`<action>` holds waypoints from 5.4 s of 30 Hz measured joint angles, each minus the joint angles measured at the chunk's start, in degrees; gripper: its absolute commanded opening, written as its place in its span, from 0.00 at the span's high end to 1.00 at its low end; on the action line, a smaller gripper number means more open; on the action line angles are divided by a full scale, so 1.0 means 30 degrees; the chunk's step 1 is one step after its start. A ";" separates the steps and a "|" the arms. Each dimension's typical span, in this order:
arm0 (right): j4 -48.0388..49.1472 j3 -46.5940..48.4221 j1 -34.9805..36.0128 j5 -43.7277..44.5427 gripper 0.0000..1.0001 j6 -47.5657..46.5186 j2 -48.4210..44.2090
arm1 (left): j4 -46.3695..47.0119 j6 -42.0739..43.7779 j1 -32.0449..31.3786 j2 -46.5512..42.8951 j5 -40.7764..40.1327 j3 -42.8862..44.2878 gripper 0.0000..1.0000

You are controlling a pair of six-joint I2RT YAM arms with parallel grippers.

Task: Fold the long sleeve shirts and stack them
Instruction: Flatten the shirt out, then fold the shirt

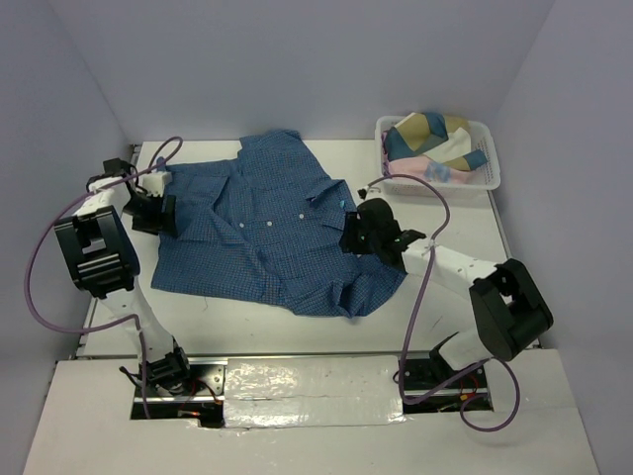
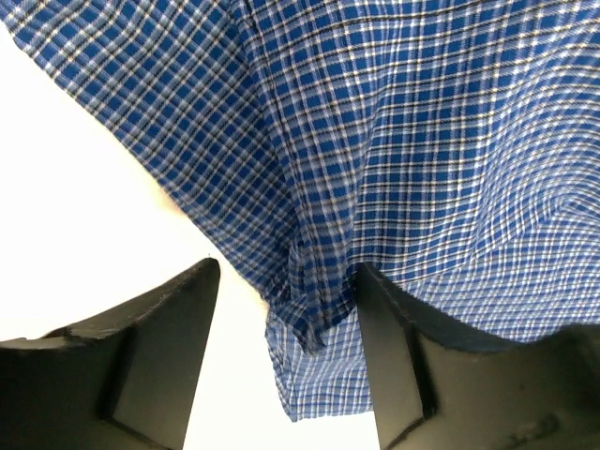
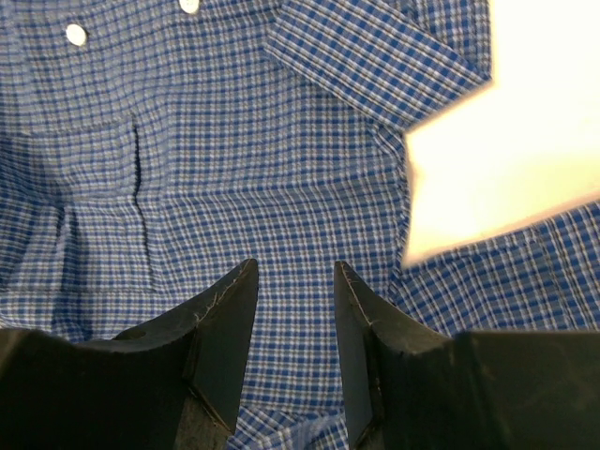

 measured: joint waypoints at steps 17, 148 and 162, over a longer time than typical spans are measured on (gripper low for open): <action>-0.1974 -0.2375 -0.1304 0.0291 0.26 -0.0634 -0.3555 | -0.0692 0.0590 0.0270 -0.0554 0.2302 -0.0109 1.00; -0.6054 0.2062 0.3752 -0.8677 1.00 -0.4182 -0.2827 | -0.0641 1.8039 0.8378 -1.5285 -0.0058 -1.2407 1.00; -0.7599 0.1989 0.4728 -0.8225 1.00 -0.4670 -0.5042 | -0.2404 1.9955 0.7242 -1.7063 0.1268 -1.4783 0.39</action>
